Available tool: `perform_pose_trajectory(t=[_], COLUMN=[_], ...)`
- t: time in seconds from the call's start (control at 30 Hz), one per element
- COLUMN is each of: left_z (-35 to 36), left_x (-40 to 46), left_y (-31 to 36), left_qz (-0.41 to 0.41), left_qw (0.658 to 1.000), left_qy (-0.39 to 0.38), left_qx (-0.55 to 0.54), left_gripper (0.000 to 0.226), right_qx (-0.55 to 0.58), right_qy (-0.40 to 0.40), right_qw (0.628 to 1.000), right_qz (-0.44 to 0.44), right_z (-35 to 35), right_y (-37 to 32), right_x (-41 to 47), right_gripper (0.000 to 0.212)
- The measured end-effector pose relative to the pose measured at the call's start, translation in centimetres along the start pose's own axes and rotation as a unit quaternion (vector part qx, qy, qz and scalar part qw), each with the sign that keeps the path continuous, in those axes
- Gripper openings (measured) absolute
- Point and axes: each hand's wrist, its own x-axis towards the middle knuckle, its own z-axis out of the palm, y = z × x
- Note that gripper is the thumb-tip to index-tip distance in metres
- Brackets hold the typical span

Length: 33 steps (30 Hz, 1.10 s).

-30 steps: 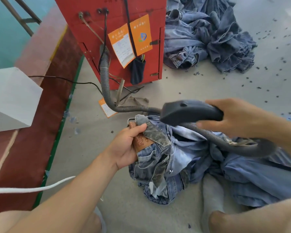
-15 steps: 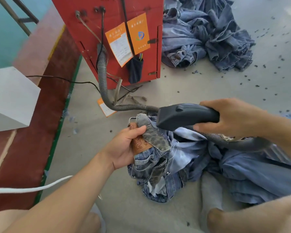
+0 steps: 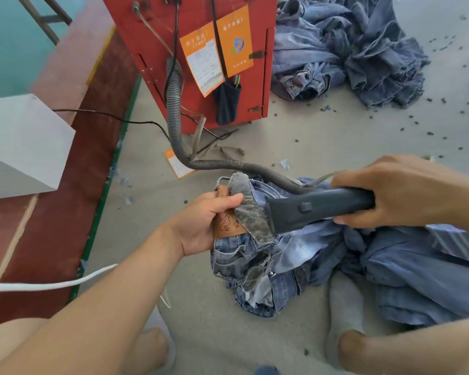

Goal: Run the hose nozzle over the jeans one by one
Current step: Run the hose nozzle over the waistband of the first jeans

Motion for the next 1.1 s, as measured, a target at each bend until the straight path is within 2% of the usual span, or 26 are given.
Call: perform_pose_trajectory(t=[0.17,0.37,0.5,0.63,0.8,0.87,1.03,1.1], left_z=[-0.3,-0.2,-0.4,-0.4,-0.2,-0.1,-0.2,-0.1], left_x=[0.1,0.0,0.0,0.0,-0.1,-0.1,-0.2,-0.4], left_y=[-0.2,0.0,0.1,-0.4,-0.4,-0.4,-0.6,-0.9], left_qz=[-0.004,-0.001,0.002,-0.013,-0.005,0.002,-0.014,-0.016], left_qw=[1.0,0.998,0.997,0.998,0.999,0.999,1.0,1.0], left_qy=[0.022,0.024,0.024,0.004,0.009,0.002,-0.014,-0.019], left_qx=[-0.007,-0.054,-0.067,-0.067,-0.045,-0.037,-0.008,0.015], left_gripper=[0.03,0.037,0.035,0.037,0.052,0.05,0.039,0.031], right_qx=[-0.066,-0.003,-0.074,-0.107,0.011,0.02,-0.047,-0.005], right_qy=[-0.013,-0.001,-0.001,-0.022,0.018,0.022,0.015,-0.001], right_qw=[0.998,1.0,0.997,0.993,1.0,0.999,0.999,1.0], right_qz=[-0.007,-0.03,0.001,-0.037,0.016,0.023,-0.02,-0.029], right_z=[0.2,0.5,-0.6,1.3,0.6,-0.1,0.8,1.1], right_y=[-1.2,-2.0,-0.5,-1.3,-1.0,-0.3,-1.5,-2.3], right_x=[0.2,-0.2,-1.3,-0.6,-0.4,-0.4,0.3,0.7], right_gripper=[0.033,0.03,0.034,0.028,0.038,0.041,0.038,0.038])
